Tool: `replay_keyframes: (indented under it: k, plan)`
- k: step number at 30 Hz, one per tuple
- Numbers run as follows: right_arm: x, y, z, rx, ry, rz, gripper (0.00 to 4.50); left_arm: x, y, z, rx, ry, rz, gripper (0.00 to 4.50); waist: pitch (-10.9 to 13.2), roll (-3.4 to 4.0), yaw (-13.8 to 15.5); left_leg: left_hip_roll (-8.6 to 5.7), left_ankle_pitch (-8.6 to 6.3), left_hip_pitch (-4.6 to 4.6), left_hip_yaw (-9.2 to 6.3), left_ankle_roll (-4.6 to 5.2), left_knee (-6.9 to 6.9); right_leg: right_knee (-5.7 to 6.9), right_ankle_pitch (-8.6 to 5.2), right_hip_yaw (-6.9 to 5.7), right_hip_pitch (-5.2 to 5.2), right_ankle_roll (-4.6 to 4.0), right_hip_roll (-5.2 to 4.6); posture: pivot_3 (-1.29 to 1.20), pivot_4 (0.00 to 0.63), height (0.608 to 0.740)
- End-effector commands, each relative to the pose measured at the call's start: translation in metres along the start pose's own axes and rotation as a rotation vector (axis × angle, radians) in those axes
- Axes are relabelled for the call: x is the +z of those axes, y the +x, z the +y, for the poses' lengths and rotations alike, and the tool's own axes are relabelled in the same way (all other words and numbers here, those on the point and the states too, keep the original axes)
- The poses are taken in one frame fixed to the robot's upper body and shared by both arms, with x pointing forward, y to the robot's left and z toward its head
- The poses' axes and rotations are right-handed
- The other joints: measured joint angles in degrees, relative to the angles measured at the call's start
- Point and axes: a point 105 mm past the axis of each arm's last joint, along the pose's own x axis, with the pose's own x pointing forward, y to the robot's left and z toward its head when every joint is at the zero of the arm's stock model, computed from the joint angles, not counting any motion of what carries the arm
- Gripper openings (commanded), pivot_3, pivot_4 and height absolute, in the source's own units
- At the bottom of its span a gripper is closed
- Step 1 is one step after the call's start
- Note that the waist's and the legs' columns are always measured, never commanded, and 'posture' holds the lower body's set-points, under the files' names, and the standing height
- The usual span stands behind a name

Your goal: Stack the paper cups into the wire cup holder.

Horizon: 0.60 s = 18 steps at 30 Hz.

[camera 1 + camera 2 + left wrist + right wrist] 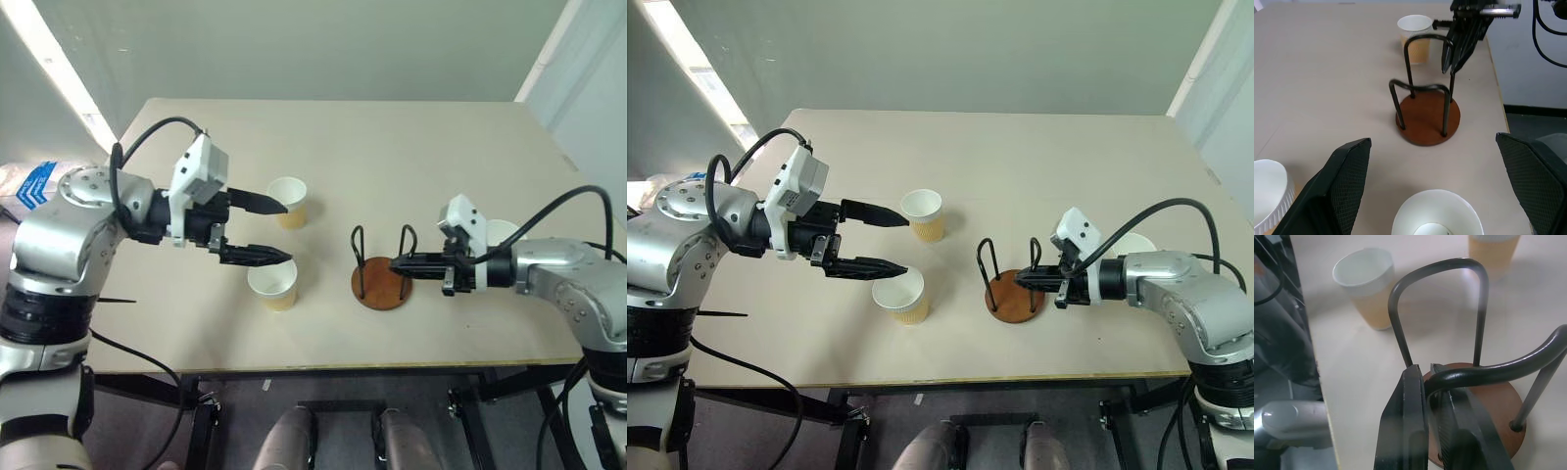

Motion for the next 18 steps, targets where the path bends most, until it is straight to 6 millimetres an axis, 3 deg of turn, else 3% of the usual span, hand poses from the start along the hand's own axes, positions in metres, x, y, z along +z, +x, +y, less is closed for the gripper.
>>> replay_keyframes:
  k: [1, 7, 11, 18]
  plan:
    - [-0.001, 0.008, 0.003, -0.004, -0.041, -0.004, 0.03, 0.007, -0.001, 0.0, 0.005, 0.046, 0.005, 4.5, 0.0, 0.0, -0.03, 0.0, 0.03, 0.01, 0.0, 0.02, -0.01, 0.04, 0.0, 0.0, 0.0, 0.0, 0.0, 0.0, 0.15, 0.74]
    - [-0.021, 0.014, -0.002, -0.033, -0.062, 0.065, 0.03, 0.004, -0.001, 0.001, 0.015, 0.052, 0.022, 4.5, -0.04, -0.06, -0.11, 0.0, 0.07, 0.19, -0.01, 0.03, -0.01, 0.19, 0.0, 0.03, 0.11, -0.05, -0.01, 0.0, 0.15, 0.74]
    - [-0.034, 0.011, -0.004, -0.041, -0.057, 0.107, 1.19, 0.002, -0.002, -0.001, 0.012, 0.054, 0.033, 4.5, -0.06, -0.15, -0.09, 0.0, -0.02, 0.31, -0.06, -0.15, -0.06, 0.21, -0.06, 0.03, 0.23, -0.14, 0.0, 0.0, 0.15, 0.74]
    - [-0.042, -0.003, -0.009, -0.1, -0.039, 0.13, 3.64, -0.001, -0.003, -0.002, 0.01, 0.061, 0.051, 4.5, -0.05, -0.16, -0.09, -0.01, -0.15, 0.18, -0.04, -0.33, -0.07, 0.18, -0.14, 0.03, 0.1, -0.08, 0.0, 0.0, 0.15, 0.74]
